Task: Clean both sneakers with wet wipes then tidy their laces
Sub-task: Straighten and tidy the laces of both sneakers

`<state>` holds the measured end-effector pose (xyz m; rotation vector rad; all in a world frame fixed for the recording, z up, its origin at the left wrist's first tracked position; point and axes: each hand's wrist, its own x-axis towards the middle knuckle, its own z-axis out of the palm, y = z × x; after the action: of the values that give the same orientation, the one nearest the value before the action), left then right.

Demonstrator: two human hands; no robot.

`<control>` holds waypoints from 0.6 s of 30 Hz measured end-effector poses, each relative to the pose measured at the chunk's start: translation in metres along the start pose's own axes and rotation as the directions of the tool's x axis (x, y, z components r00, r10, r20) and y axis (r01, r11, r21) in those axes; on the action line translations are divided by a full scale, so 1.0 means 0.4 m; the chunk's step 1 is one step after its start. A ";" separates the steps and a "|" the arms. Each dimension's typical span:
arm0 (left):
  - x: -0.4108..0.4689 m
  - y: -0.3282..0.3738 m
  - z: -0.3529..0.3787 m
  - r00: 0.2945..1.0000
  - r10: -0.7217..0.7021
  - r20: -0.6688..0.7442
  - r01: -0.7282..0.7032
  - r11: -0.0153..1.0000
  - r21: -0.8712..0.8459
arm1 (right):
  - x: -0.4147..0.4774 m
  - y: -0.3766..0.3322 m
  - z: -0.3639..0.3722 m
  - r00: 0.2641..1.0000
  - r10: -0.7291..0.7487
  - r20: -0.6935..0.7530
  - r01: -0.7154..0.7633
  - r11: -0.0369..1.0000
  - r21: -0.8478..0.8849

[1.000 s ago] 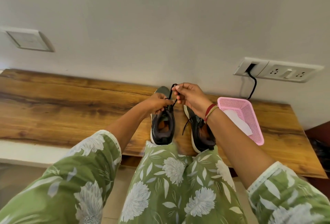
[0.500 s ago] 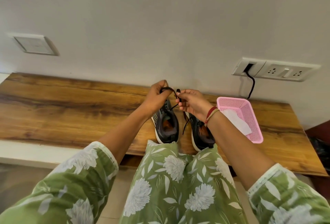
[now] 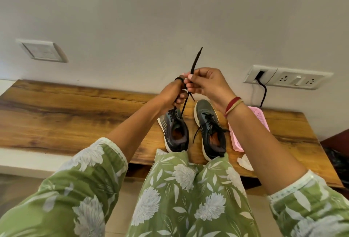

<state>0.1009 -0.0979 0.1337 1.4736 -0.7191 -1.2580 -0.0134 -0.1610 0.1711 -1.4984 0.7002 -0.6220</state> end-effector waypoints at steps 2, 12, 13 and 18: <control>-0.003 0.024 -0.001 0.997 0.074 0.004 -0.074 0.997 0.030 | -0.004 -0.029 -0.004 0.996 -0.041 0.082 0.043 0.999 -0.020; -0.029 0.101 -0.005 0.985 0.140 0.106 -0.153 0.980 0.128 | 0.089 0.163 -0.061 0.845 0.347 0.407 0.076 0.675 -0.734; -0.030 0.104 -0.002 0.984 0.126 0.126 -0.143 0.980 0.137 | 0.100 0.190 -0.045 0.796 0.403 0.451 0.100 0.647 -0.756; -0.033 0.111 -0.007 0.983 0.117 0.143 -0.148 0.962 0.229 | 0.154 0.248 0.025 0.716 0.422 0.556 0.261 0.577 -0.774</control>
<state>0.1073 -0.0984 0.1794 1.5175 -1.0689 -1.2028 0.0296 -0.2011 0.0698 -2.3550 0.4345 0.5136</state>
